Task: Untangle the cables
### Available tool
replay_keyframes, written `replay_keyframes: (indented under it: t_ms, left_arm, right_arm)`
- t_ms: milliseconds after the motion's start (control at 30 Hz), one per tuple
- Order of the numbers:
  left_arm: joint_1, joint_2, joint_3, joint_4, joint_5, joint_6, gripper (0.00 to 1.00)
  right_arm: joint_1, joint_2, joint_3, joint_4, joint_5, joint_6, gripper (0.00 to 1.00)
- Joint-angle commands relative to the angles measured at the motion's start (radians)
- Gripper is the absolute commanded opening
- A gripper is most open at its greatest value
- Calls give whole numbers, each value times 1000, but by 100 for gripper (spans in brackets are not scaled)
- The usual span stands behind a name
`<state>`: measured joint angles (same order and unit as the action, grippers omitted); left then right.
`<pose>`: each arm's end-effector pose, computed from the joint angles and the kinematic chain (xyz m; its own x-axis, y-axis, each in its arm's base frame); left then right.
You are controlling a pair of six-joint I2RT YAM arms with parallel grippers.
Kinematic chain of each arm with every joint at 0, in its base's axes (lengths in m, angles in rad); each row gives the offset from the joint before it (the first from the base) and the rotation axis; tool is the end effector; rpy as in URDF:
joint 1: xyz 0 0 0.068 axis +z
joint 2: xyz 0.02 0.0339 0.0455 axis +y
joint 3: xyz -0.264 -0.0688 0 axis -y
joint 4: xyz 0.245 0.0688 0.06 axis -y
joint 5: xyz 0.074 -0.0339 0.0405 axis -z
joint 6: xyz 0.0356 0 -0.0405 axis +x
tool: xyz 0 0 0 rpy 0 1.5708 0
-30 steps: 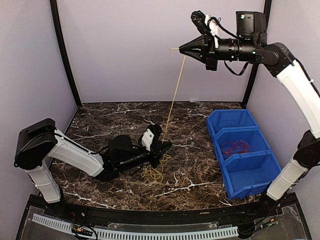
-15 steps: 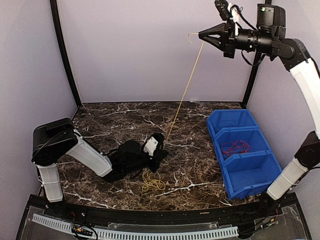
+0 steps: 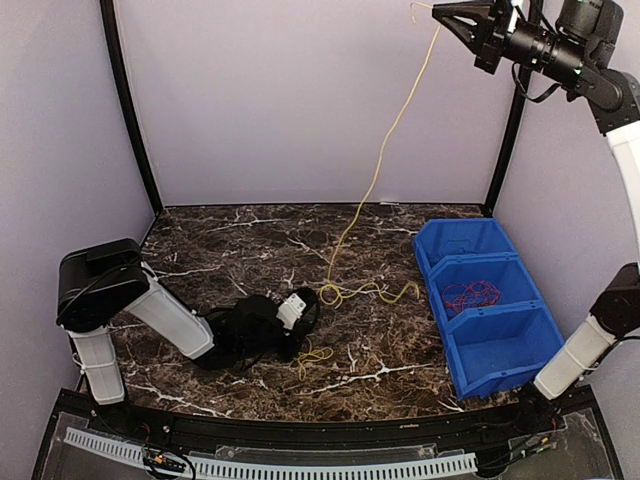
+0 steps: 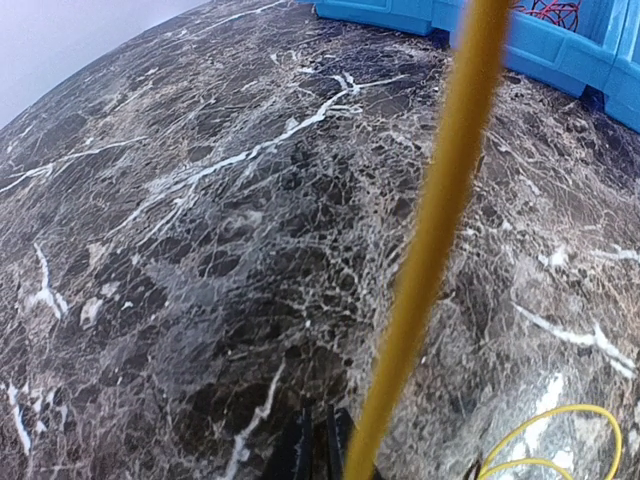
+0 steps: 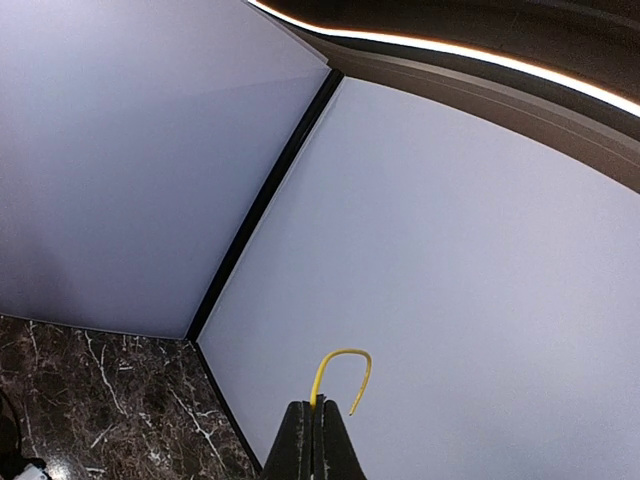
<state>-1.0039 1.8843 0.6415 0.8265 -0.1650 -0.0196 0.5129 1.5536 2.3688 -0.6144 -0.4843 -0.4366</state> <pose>0.1859 -0.2811 0.1079 -0.2318 0.3282 -0.9157 0.7470 0.6630 0.0485 0.2038 0.1338 0.6180 0.5092 -0.1427 -0.8487 -0.6803 0.5373 -0.4985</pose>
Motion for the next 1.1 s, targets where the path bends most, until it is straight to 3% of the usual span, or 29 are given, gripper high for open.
replay_keyframes:
  t_ms: [0, 200, 433, 700, 933, 1067]
  left_arm:
    - [3, -91, -56, -18, -38, 1, 6]
    - [4, -159, -133, 28, -70, -30, 7]
    - [3, -293, -168, 81, -99, -62, 25]
    - [4, -383, -166, 69, -118, -58, 24]
    - [4, -402, -79, -143, -207, -84, 49]
    - [5, -417, -78, -163, -223, -111, 53]
  right_arm:
    - [-12, 1, 9, 60, 39, -14, 0]
    - [-12, -17, -80, 71, 20, -11, 0]
    - [-11, -50, -275, 118, -58, 47, 0]
    - [-12, -105, -503, 151, -42, 39, 0]
    - [-11, -143, -573, 123, 7, 2, 0]
    - [-12, -173, -581, 88, 39, -32, 0]
